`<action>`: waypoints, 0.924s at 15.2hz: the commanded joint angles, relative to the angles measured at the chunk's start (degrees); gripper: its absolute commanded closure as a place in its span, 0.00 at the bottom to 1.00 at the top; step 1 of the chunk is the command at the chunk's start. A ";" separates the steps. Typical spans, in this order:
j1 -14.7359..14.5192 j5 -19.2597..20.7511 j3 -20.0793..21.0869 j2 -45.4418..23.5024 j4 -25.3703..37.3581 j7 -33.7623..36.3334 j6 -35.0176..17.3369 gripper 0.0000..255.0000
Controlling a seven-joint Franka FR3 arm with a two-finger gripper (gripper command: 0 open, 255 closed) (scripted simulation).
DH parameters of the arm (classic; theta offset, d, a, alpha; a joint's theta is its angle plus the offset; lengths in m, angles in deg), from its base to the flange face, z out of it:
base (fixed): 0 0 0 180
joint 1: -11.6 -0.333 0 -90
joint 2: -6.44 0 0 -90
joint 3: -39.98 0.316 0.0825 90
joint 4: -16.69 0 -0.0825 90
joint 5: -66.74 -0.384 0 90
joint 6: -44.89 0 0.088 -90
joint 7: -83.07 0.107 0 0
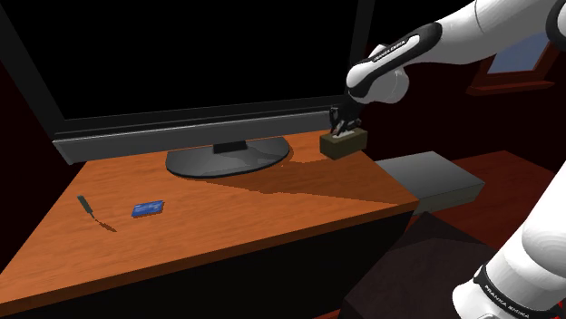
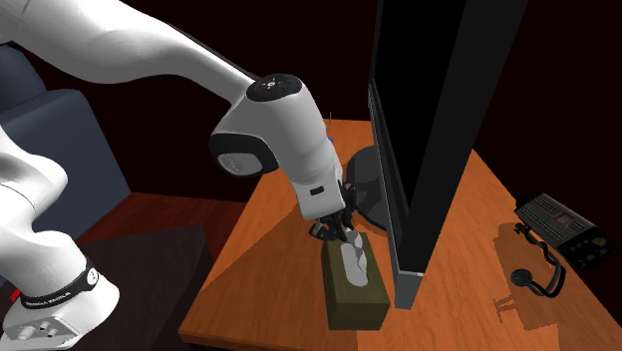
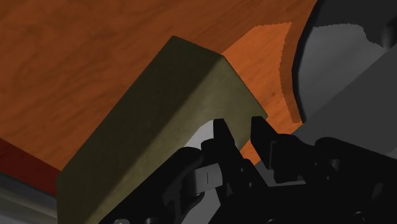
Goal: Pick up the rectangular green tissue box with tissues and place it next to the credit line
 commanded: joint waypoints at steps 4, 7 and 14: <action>-0.09 2.15 -0.37 2.21 1.61 2.10 3.44 1.00; -0.08 3.17 -0.51 3.32 2.65 3.12 5.51 1.00; 0.01 5.13 -0.71 5.52 5.54 5.17 10.42 1.00</action>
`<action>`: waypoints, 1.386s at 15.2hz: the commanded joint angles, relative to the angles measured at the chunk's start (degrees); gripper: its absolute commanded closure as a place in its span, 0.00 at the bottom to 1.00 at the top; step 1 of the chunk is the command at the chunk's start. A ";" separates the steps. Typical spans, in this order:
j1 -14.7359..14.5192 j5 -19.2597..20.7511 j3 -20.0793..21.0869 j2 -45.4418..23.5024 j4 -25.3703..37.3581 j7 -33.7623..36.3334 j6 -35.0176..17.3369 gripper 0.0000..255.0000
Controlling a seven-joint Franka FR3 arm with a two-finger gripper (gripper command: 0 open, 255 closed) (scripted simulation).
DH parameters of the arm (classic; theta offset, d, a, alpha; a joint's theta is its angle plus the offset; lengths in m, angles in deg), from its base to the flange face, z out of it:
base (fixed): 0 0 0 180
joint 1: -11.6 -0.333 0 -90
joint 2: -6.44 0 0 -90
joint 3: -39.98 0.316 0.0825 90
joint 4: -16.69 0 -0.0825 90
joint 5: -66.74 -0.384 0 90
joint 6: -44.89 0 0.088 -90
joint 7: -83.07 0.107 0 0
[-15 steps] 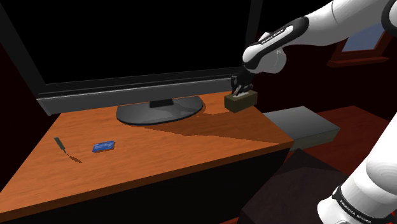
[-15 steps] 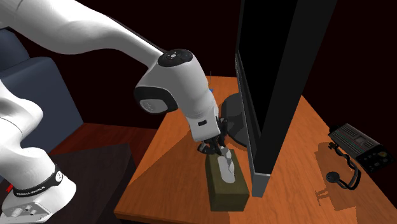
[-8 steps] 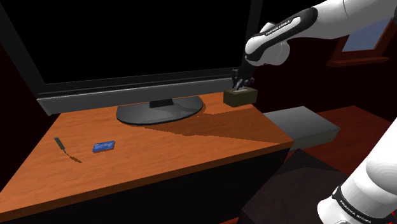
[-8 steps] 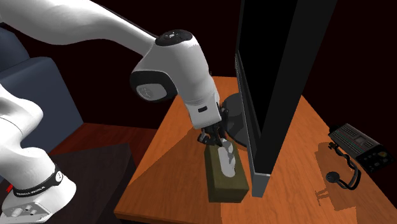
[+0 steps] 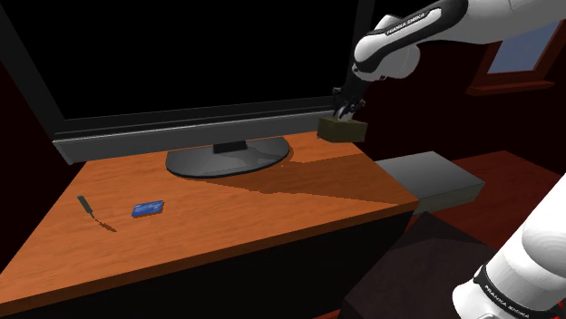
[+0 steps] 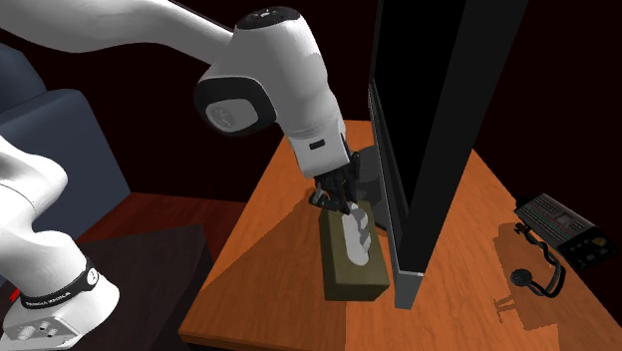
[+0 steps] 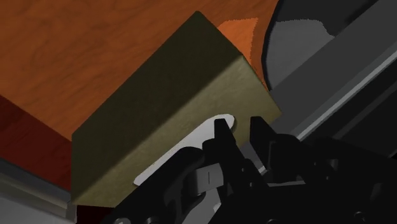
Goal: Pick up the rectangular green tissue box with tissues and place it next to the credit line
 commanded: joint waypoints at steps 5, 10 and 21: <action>0.09 1.42 -0.09 1.45 3.18 1.56 4.37 1.00; 0.18 2.32 -0.14 2.38 5.95 2.65 7.99 1.00; -1.03 -13.57 0.07 0.92 -5.24 -8.92 -3.89 0.00</action>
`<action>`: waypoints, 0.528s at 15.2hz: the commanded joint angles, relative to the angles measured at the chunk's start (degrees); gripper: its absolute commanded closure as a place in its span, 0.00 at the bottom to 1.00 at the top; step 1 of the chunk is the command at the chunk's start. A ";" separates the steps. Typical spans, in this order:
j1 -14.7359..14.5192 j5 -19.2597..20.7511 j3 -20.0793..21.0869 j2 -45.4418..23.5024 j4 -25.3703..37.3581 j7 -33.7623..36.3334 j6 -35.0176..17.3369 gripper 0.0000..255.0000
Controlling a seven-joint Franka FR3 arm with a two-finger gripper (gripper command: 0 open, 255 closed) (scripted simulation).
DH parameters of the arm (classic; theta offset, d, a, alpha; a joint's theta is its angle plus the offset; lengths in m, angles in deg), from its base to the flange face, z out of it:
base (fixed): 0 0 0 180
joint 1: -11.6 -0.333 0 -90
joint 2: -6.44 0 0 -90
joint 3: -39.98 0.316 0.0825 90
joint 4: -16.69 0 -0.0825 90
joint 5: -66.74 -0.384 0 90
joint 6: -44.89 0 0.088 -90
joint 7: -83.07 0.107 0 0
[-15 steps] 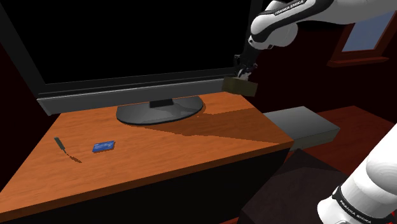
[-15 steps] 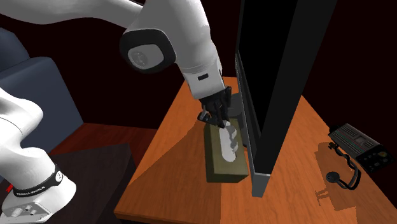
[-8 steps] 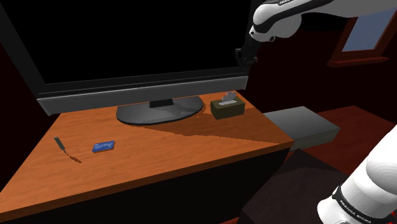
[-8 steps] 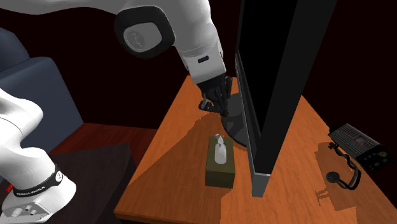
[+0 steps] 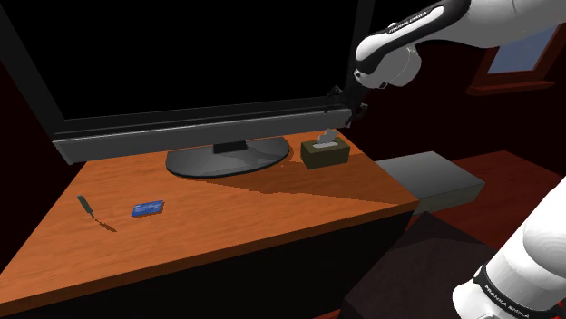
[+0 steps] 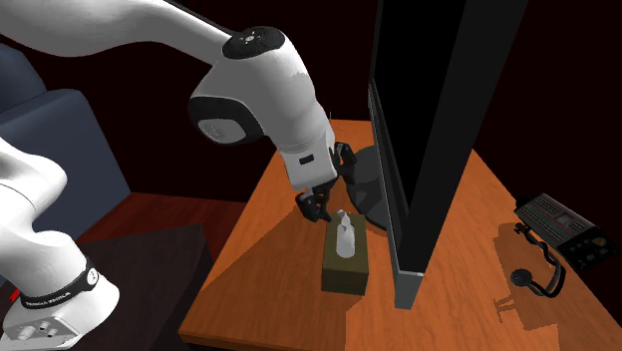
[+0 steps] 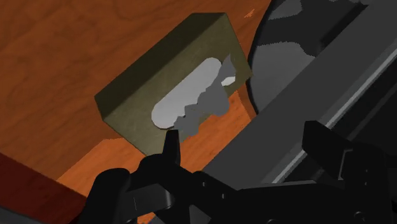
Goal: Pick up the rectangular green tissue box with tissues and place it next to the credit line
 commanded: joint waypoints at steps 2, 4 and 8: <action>-0.58 -8.14 0.41 -1.57 -3.03 -6.17 -3.98 0.00; -0.78 -9.08 0.70 -2.96 -2.71 -6.82 -5.03 0.00; -1.14 -11.02 1.29 -5.82 -1.89 -8.17 -7.02 0.00</action>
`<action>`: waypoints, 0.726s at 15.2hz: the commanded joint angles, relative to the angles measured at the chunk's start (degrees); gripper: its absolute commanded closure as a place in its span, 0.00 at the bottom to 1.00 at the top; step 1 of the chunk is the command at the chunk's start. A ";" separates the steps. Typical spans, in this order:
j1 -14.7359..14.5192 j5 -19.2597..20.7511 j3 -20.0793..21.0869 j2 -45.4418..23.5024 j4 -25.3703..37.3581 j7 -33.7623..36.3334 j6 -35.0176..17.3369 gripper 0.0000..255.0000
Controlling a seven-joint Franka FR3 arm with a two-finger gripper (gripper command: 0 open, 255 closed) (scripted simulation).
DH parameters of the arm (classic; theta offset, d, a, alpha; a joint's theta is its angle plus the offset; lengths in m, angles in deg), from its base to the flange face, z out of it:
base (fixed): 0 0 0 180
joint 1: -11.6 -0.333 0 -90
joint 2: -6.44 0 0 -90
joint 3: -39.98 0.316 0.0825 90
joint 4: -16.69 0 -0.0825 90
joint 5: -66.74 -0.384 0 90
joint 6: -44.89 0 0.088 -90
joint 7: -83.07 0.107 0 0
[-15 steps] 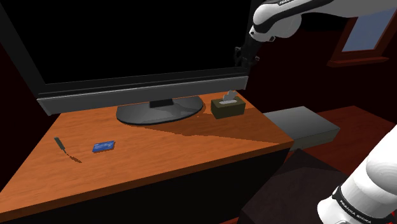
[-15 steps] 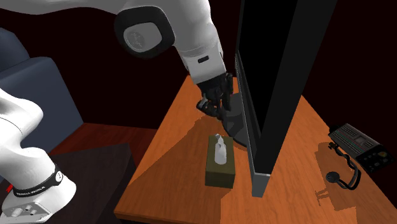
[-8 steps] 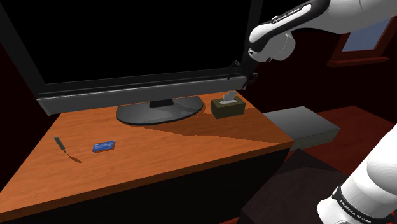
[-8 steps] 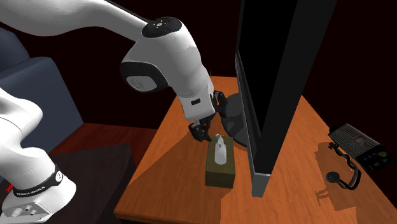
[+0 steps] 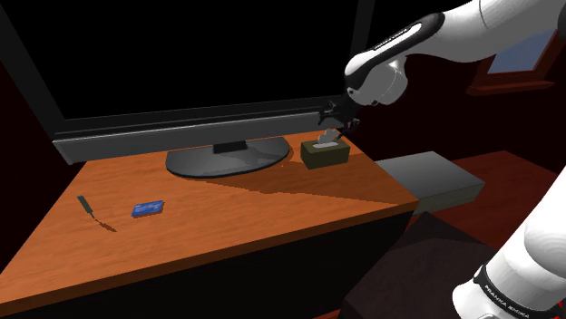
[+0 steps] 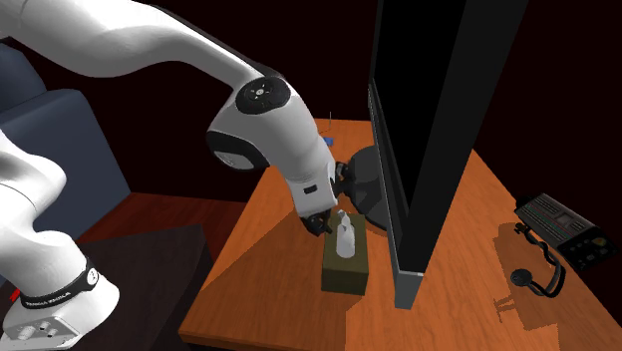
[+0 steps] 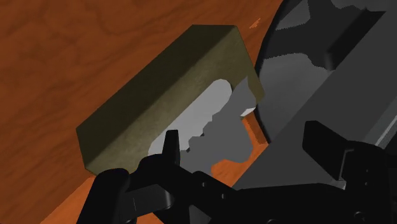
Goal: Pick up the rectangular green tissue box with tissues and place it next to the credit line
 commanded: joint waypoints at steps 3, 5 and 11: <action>-0.16 -1.51 0.42 -1.83 0.34 -1.19 -1.43 0.00; -0.16 -1.51 0.42 -1.83 0.34 -1.19 -1.43 0.00; -0.16 -1.51 0.42 -1.82 0.34 -1.19 -1.42 1.00</action>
